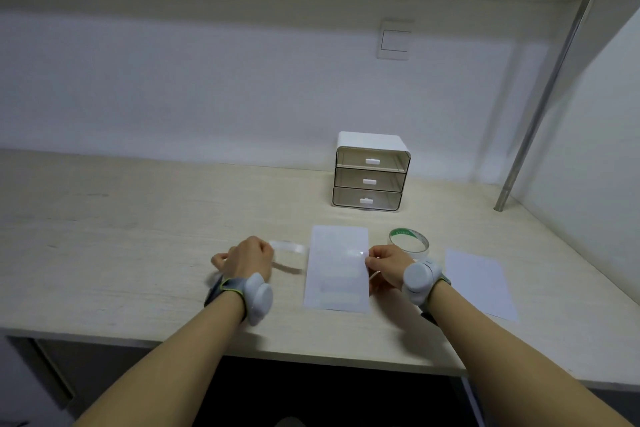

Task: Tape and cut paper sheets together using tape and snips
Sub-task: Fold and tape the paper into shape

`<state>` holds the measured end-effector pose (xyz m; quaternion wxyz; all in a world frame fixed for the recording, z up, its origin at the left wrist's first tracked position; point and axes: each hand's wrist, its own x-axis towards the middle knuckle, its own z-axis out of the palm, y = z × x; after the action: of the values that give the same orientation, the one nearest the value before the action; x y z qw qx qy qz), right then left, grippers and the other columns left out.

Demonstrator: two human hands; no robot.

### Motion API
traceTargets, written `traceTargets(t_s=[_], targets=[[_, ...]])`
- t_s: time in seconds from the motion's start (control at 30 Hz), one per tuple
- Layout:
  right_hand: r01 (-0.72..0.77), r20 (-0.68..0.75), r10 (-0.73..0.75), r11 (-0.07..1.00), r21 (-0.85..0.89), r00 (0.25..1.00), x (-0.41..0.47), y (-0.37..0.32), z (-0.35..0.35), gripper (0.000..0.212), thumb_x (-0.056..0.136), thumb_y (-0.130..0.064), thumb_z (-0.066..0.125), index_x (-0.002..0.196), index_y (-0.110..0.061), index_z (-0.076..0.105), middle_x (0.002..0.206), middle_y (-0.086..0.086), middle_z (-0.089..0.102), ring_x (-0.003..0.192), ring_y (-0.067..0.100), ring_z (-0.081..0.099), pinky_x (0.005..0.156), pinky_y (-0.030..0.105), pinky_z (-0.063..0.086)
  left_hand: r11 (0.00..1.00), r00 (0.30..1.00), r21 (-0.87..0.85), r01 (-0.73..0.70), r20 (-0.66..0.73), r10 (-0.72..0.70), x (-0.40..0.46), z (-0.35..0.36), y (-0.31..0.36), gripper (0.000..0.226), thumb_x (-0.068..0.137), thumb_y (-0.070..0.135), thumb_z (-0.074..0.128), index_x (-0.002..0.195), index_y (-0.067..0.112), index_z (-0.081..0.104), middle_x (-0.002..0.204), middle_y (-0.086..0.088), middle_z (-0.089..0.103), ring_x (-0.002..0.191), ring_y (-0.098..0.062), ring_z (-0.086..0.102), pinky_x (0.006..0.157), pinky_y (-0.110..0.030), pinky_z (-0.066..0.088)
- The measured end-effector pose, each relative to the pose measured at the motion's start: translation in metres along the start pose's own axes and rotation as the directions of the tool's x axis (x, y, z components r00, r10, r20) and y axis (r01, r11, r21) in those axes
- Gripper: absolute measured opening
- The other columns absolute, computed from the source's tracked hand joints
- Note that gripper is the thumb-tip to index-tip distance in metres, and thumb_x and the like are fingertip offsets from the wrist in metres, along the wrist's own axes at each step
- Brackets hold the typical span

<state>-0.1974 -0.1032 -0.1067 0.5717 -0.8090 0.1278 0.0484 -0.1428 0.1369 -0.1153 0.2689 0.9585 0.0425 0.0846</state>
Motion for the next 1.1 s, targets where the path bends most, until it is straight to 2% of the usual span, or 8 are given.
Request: traceTargets(t_s=[0.17, 0.23, 0.37, 0.5, 0.6, 0.7, 0.93, 1.1], targets=[[-0.035, 0.003, 0.035, 0.999, 0.019, 0.999, 0.004, 0.000, 0.001, 0.023, 0.093, 0.002, 0.042, 0.072, -0.005, 0.050, 0.069, 0.015, 0.058, 0.050, 0.027, 0.056, 0.047, 0.030, 0.048, 0.994, 0.998, 0.085, 0.066, -0.023, -0.064, 0.009, -0.014, -0.022, 0.024, 0.089, 0.020, 0.043, 0.074, 0.020, 0.062, 0.074, 0.001, 0.064, 0.085, -0.025, 0.059, 0.077, -0.037, 0.023], [-0.048, 0.042, 0.045, 0.996, 0.078, 0.998, 0.001, -0.002, 0.003, 0.019, 0.095, 0.000, 0.041, 0.079, -0.003, 0.051, 0.071, 0.017, 0.057, 0.051, 0.028, 0.055, 0.045, 0.031, 0.047, 0.997, 0.994, 0.016, 0.072, -0.087, -0.070, 0.009, -0.015, -0.023, 0.010, 0.088, 0.025, 0.056, 0.095, 0.019, 0.058, 0.095, 0.000, 0.064, 0.098, -0.026, 0.058, 0.084, -0.038, 0.027], [-0.020, 0.087, 0.005, 0.983, 0.181, 0.996, -0.002, -0.008, 0.006, 0.014, 0.096, -0.002, 0.040, 0.092, -0.001, 0.053, 0.078, 0.018, 0.058, 0.052, 0.028, 0.054, 0.045, 0.030, 0.050, 0.981, 0.977, -0.188, -0.043, -0.213, 0.002, 0.003, -0.013, -0.005, 0.027, 0.087, 0.022, 0.060, 0.110, 0.017, 0.048, 0.106, -0.003, 0.060, 0.104, -0.027, 0.056, 0.091, -0.039, 0.034], [0.014, 0.080, -0.039, 0.956, 0.293, 0.996, -0.004, -0.012, 0.008, 0.016, 0.098, -0.006, 0.041, 0.087, -0.004, 0.052, 0.074, 0.013, 0.056, 0.052, 0.024, 0.053, 0.049, 0.029, 0.048, 0.847, 0.993, -0.526, 0.070, 0.119, -0.008, -0.014, -0.006, 0.031, 0.057, 0.081, 0.048, 0.067, 0.124, 0.021, 0.041, 0.098, 0.002, 0.061, 0.096, -0.027, 0.061, 0.086, -0.035, 0.048], [0.020, 0.074, -0.049, 0.939, 0.343, 0.996, -0.006, -0.014, 0.006, 0.017, 0.099, -0.013, 0.046, 0.085, -0.005, 0.053, 0.073, 0.012, 0.057, 0.053, 0.023, 0.054, 0.050, 0.029, 0.048, 0.718, 0.942, -0.655, 0.235, 0.335, -0.003, -0.017, 0.003, 0.046, 0.067, 0.079, 0.034, 0.075, 0.134, 0.013, 0.043, 0.122, -0.010, 0.058, 0.105, -0.029, 0.059, 0.090, -0.034, 0.049], [0.010, 0.110, -0.045, 0.955, 0.297, 0.993, -0.011, -0.012, 0.003, 0.019, 0.093, -0.018, 0.058, 0.087, -0.001, 0.059, 0.068, 0.011, 0.061, 0.051, 0.021, 0.058, 0.053, 0.029, 0.050, 0.697, 0.954, -0.686, 0.208, 0.298, 0.009, -0.017, 0.006, 0.051, 0.062, 0.079, 0.022, 0.076, 0.133, 0.009, 0.047, 0.128, -0.015, 0.058, 0.103, -0.029, 0.060, 0.087, -0.032, 0.048], [0.003, 0.079, -0.030, 0.949, 0.315, 0.996, -0.010, -0.004, 0.006, 0.017, 0.082, 0.003, 0.058, 0.096, 0.010, 0.066, 0.084, 0.022, 0.063, 0.071, 0.031, 0.056, 0.059, 0.032, 0.051, 0.660, 0.958, -0.724, 0.201, 0.287, 0.023, -0.024, 0.010, 0.054, 0.059, 0.080, 0.019, 0.075, 0.130, 0.012, 0.045, 0.097, -0.011, 0.063, 0.082, -0.026, 0.061, 0.068, -0.029, 0.047], [0.027, 0.106, -0.065, 0.944, 0.328, 0.992, -0.010, -0.003, 0.008, 0.018, 0.085, 0.005, 0.055, 0.097, 0.007, 0.067, 0.091, 0.022, 0.065, 0.079, 0.033, 0.057, 0.059, 0.030, 0.052, 0.723, 0.971, -0.673, 0.156, 0.239, 0.013, -0.022, 0.014, 0.055, 0.061, 0.079, 0.023, 0.075, 0.132, 0.015, 0.044, 0.099, -0.009, 0.060, 0.087, -0.027, 0.060, 0.079, -0.032, 0.048]])
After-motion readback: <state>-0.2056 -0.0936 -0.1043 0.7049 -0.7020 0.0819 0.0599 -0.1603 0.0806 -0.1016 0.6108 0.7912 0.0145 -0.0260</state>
